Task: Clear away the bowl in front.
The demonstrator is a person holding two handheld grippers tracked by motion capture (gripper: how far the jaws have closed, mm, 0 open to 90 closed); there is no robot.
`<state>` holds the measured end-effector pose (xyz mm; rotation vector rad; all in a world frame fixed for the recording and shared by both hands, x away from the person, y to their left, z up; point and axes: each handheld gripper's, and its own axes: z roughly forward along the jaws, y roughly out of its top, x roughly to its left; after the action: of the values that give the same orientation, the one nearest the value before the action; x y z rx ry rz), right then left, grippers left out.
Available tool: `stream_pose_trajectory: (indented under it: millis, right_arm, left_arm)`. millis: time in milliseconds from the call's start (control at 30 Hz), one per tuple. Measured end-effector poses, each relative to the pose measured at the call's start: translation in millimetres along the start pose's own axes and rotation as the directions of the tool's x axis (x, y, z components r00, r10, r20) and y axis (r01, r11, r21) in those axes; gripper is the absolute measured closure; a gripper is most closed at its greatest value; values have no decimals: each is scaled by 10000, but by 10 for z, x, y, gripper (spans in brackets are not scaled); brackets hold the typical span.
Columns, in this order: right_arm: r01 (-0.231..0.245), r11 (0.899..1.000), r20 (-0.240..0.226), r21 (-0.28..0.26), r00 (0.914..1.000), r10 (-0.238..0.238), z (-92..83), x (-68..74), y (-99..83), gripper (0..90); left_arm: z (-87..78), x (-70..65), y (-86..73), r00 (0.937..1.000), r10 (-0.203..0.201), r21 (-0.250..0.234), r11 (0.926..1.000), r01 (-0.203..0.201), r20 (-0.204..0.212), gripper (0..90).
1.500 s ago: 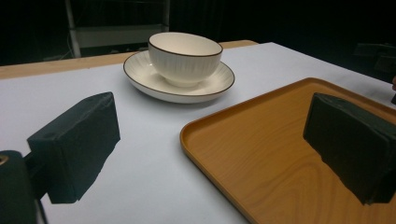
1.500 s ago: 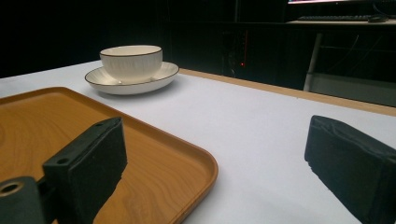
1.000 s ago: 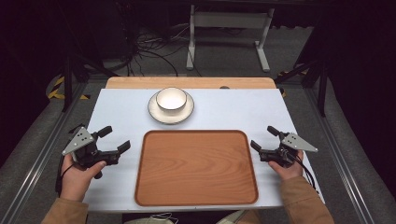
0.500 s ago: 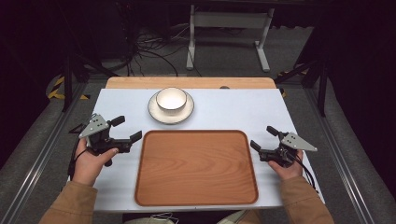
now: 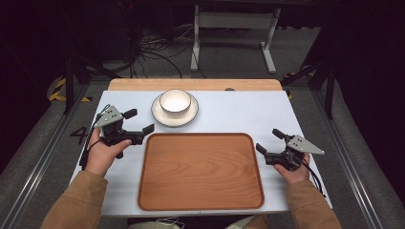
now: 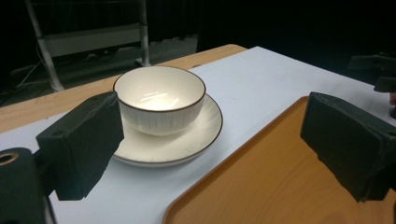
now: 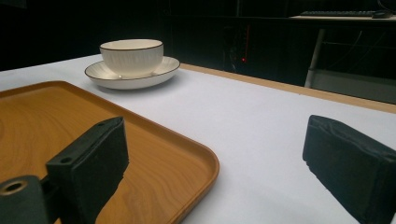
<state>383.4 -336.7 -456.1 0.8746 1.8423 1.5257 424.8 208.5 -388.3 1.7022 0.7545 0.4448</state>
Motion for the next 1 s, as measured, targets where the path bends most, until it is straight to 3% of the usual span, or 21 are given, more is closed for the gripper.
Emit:
stream_pose_trajectory:
  millis: [567,1000]
  right_arm:
    - [-56,9999,-27,85,10000,56,9,-8,3,72]
    - [-94,9999,-30,143,10000,95,16,-9,5,72]
  left_arm:
    - [372,76,244,9993,8,132,9999,-13,382,73]
    - [588,106,374,9995,100,304,9995,-109,311,73]
